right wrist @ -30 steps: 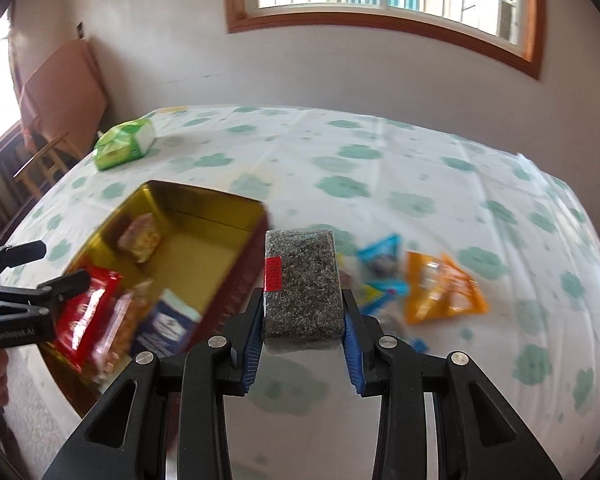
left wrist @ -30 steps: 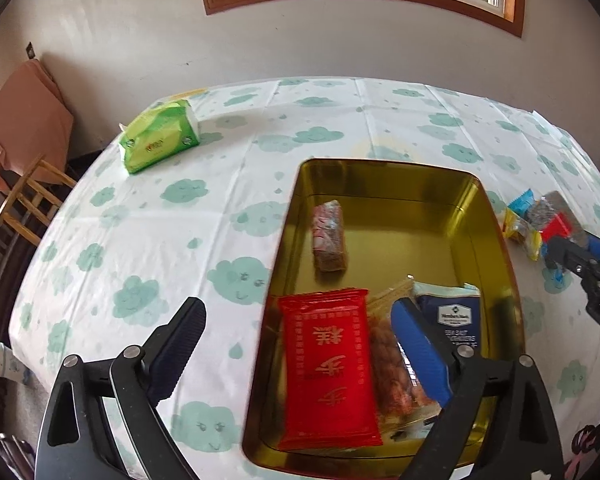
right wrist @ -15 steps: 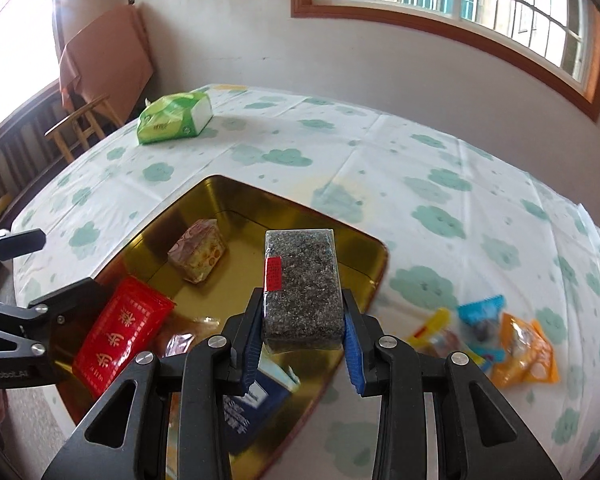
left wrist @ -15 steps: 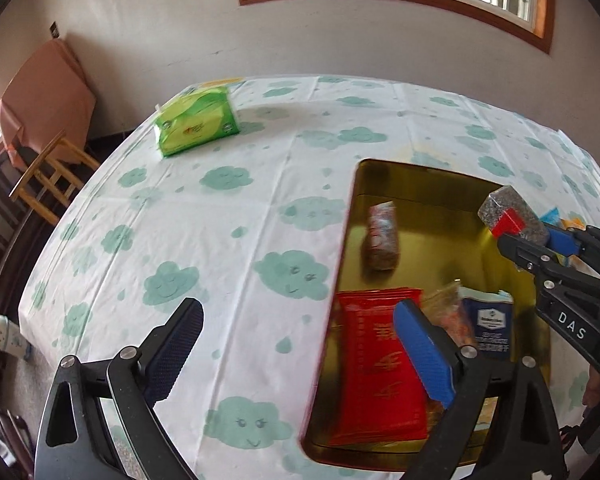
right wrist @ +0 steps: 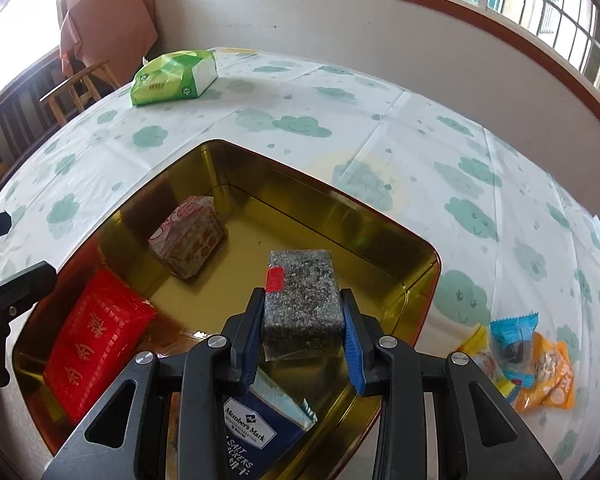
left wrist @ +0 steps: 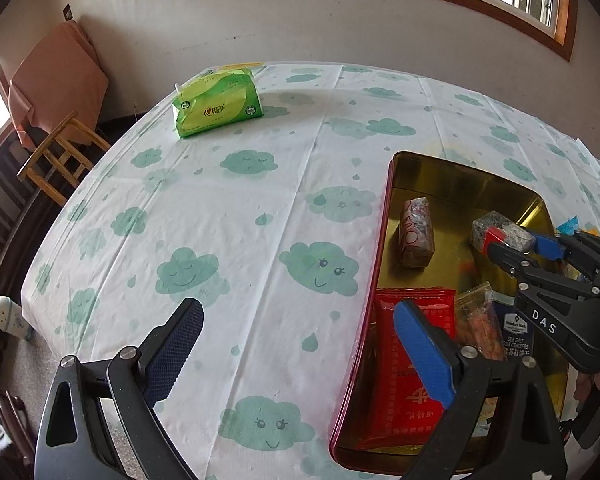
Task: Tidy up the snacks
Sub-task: 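Carry the grey speckled pack into the tin and release it with the right tool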
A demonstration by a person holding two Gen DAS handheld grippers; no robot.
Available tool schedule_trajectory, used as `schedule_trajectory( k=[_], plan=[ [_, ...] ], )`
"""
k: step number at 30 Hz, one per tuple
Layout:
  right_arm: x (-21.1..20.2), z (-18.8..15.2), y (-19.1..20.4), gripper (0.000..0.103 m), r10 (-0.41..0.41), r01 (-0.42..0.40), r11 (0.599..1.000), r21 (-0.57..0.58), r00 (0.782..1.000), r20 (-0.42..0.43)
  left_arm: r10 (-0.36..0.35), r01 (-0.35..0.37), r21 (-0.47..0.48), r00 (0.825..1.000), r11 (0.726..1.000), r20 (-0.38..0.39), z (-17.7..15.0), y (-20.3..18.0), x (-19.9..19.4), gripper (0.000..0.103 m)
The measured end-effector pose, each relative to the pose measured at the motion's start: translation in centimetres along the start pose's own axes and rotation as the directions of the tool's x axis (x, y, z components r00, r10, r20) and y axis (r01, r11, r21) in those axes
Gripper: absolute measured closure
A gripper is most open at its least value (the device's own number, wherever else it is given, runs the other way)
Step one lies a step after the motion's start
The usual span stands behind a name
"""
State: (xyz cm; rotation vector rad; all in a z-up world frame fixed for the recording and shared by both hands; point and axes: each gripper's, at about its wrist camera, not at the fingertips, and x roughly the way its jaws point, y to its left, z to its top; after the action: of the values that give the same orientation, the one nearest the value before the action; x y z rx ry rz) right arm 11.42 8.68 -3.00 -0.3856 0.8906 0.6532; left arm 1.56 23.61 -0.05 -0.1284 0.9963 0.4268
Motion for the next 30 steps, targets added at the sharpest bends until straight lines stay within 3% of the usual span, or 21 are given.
schedule_trajectory(
  k=[20,30],
  plan=[
    [1.0,0.4,0.6,0.066,0.030,-0.030,1.000,-0.005,0.999,-0.020,0.006,-0.007,-0.024,1.000,1.000,-0.019,-0.3,0.7,-0.1,0.008],
    [-2.9,0.1,-0.7,0.065,0.060,-0.064,0.997,0.049,0.995,0.080,-0.001,0.001,-0.015,1.000,1.000,-0.009,-0.3,-0.2,-1.0,0.008]
  ],
)
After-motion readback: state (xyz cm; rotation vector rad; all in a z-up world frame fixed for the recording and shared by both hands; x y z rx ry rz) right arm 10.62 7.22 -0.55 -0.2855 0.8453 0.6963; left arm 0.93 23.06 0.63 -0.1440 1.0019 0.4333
